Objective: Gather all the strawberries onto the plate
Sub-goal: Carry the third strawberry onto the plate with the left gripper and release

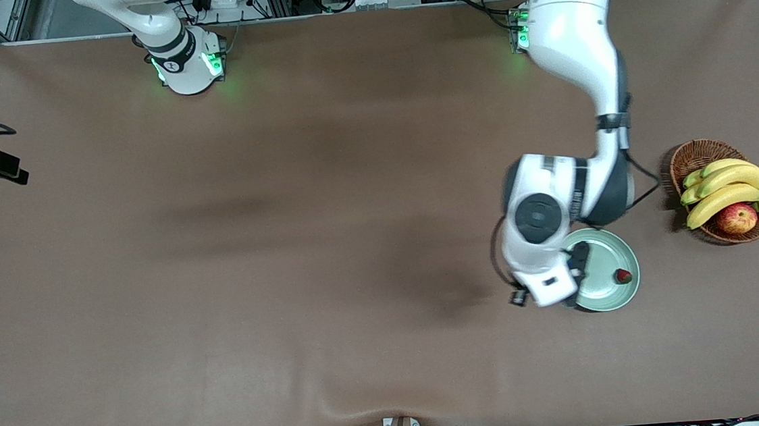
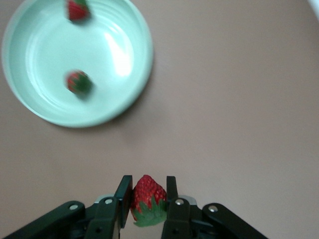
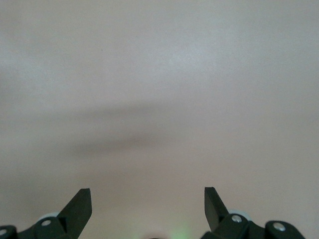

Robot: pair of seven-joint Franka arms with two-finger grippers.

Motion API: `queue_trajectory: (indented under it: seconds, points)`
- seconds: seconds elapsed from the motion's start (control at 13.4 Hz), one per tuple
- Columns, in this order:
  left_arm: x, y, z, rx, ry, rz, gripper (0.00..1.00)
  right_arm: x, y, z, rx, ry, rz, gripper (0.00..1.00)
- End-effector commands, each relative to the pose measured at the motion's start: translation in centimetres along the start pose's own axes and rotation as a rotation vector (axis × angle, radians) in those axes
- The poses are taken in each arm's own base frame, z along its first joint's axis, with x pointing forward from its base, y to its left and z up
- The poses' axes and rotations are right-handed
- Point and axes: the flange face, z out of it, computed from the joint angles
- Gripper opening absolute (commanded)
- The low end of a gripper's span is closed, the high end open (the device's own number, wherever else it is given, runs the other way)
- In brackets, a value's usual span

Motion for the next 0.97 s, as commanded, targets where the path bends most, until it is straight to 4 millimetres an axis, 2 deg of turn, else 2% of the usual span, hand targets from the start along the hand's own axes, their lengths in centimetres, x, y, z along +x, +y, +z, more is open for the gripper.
queue_trajectory:
  seconds: [0.0, 0.15, 0.3, 0.6, 0.75, 0.89]
  points:
    - [4.4, -5.2, 0.4, 0.005, -0.061, -0.057, 0.0, -1.2, -0.2, 1.1, 0.021, -0.012, 0.006, 1.0]
    - [6.8, -8.2, 1.6, -0.015, -0.075, -0.045, 0.0, -1.2, -0.2, 2.3, 0.022, -0.018, 0.006, 1.0]
    - [8.4, -9.3, 2.8, -0.01, -0.079, -0.052, 0.0, -1.1, -0.2, 2.3, 0.022, -0.001, 0.006, 1.0]
    - [11.6, -9.5, 6.2, -0.032, -0.045, -0.104, 0.0, -1.3, 0.9, 1.8, 0.024, 0.02, 0.028, 1.0]
    - [14.2, -9.6, 7.6, -0.055, -0.023, -0.14, 0.0, -1.2, 1.1, 1.9, 0.024, 0.016, 0.031, 1.0]
    - [15.5, -9.0, 9.1, -0.068, 0.0, -0.155, 0.0, -1.3, 1.4, 1.9, 0.025, 0.017, 0.035, 1.0]
